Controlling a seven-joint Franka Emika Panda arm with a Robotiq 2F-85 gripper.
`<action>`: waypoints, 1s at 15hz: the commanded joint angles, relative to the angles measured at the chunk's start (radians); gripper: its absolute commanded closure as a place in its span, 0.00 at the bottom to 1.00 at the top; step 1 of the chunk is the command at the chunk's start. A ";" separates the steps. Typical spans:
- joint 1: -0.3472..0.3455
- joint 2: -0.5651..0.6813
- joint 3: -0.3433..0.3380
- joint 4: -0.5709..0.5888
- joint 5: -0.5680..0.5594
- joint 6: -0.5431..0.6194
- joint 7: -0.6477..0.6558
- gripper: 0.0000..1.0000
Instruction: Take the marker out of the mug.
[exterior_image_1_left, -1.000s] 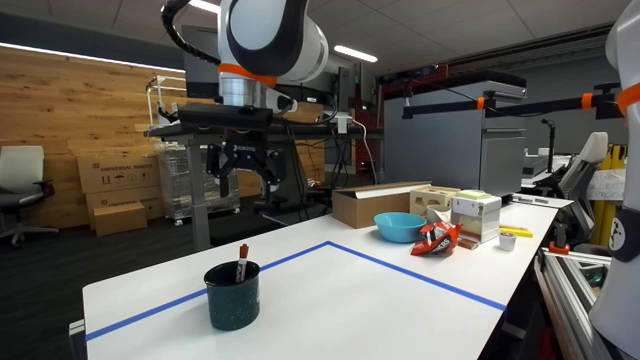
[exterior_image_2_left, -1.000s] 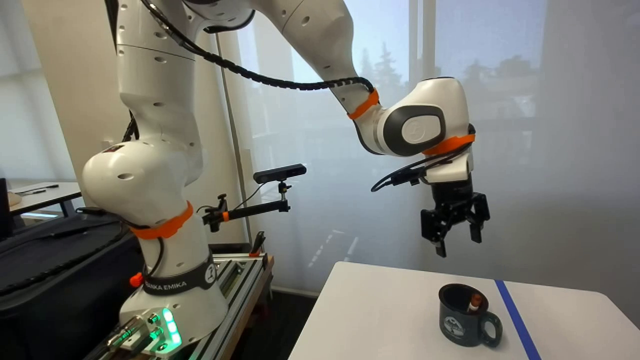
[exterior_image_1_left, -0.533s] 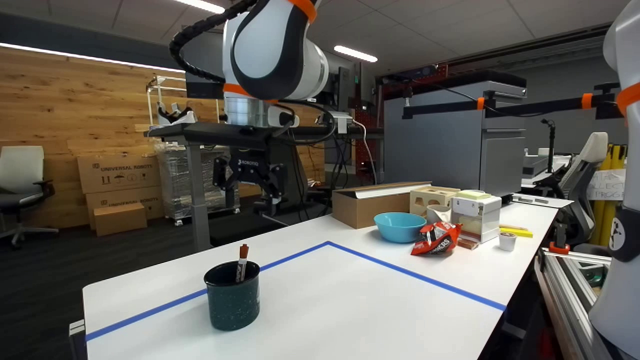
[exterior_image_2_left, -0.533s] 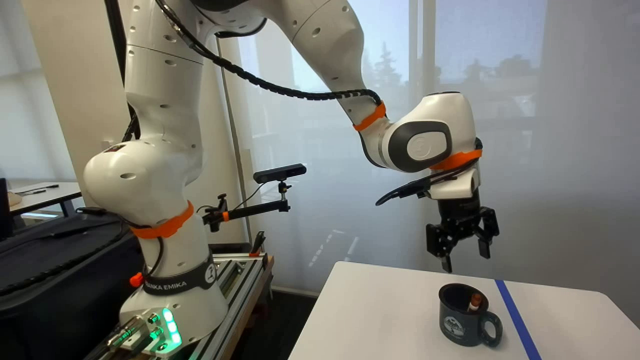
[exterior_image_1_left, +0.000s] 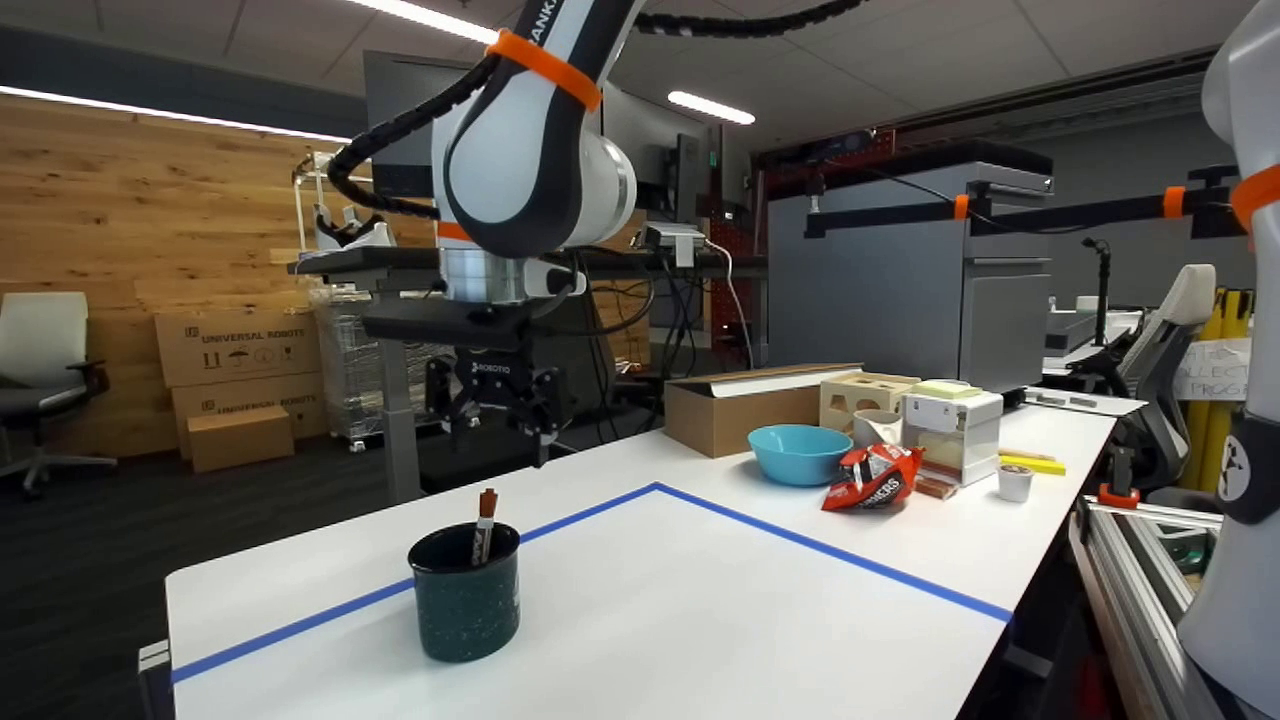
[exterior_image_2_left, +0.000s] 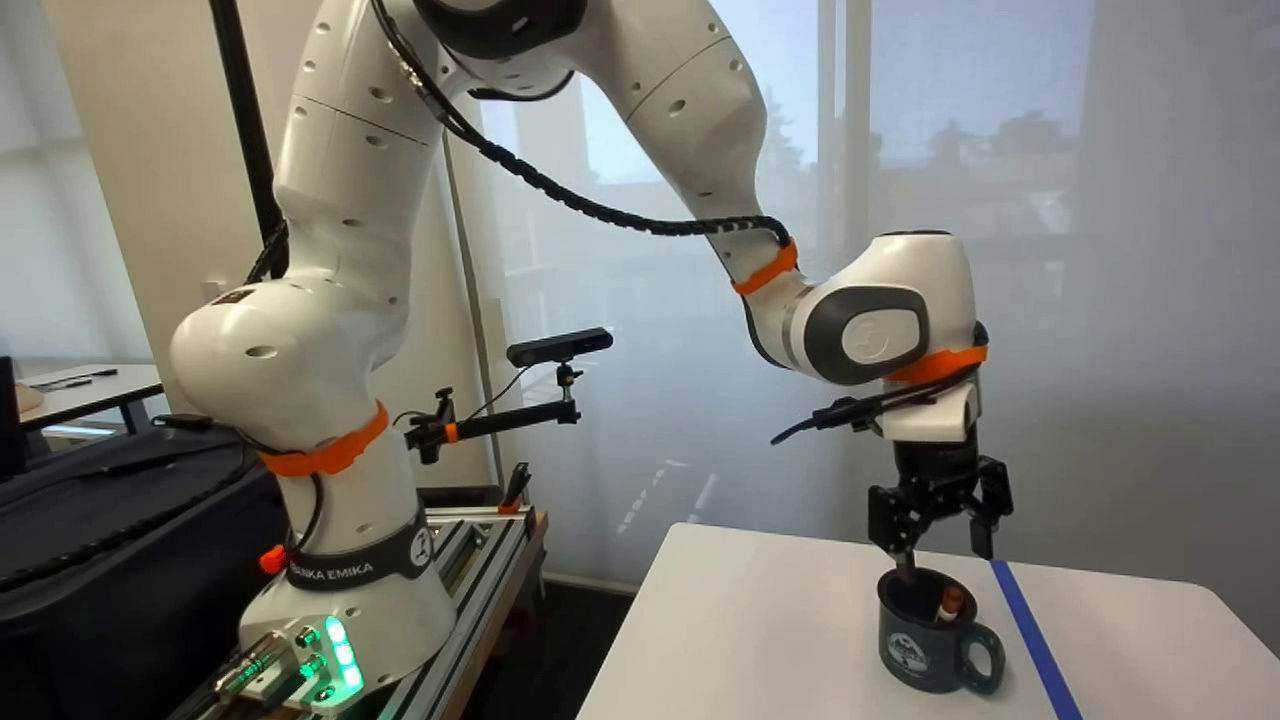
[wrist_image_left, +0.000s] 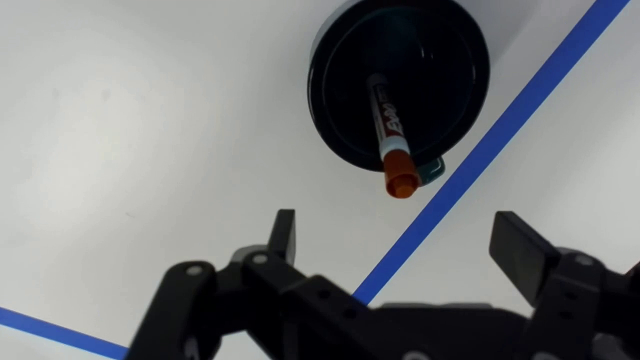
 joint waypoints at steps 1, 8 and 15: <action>0.043 0.063 -0.022 0.058 0.025 -0.015 0.017 0.00; 0.069 0.126 -0.041 0.117 0.045 -0.015 0.021 0.00; 0.089 0.179 -0.072 0.163 0.046 -0.041 0.030 0.00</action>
